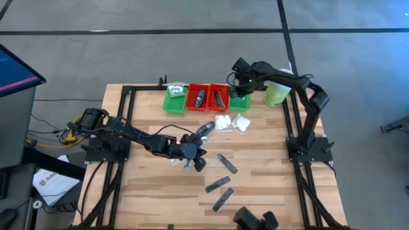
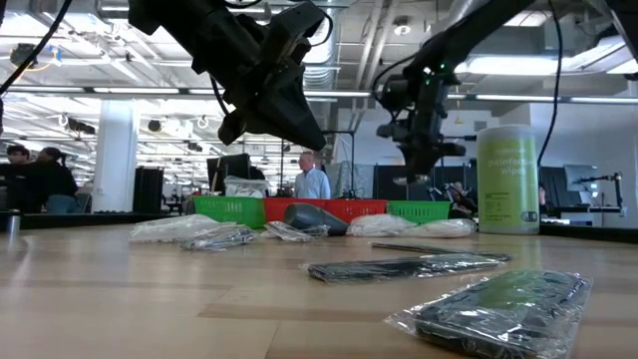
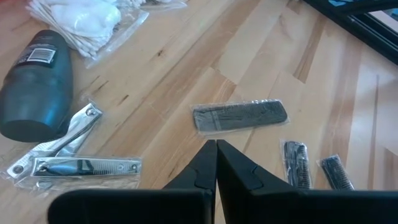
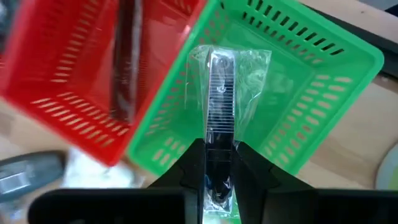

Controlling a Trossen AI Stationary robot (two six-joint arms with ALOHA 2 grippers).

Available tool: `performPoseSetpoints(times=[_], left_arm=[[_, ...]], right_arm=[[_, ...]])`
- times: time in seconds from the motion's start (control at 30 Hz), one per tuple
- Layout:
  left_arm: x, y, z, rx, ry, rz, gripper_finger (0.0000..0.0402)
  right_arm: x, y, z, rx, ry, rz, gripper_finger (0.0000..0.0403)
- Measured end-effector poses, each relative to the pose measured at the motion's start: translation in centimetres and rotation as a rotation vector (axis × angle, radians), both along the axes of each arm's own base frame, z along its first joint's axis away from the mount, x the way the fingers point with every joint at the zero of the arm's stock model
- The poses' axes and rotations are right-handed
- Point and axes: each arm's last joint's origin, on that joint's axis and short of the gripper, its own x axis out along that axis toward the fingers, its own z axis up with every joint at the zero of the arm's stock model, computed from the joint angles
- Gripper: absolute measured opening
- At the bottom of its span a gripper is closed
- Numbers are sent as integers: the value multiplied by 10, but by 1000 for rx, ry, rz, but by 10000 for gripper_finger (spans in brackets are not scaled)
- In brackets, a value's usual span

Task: Pick & Place Travel size toiletries
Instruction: Put the nail cutter into the right green basket

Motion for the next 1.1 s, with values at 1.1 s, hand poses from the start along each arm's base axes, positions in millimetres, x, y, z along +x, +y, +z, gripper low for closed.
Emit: performPoseSetpoints(times=[1.1], left_arm=[[-7,2,-11,-53,21,44,2]], right_arm=[[14,-21,-63,-30,116,33,45]])
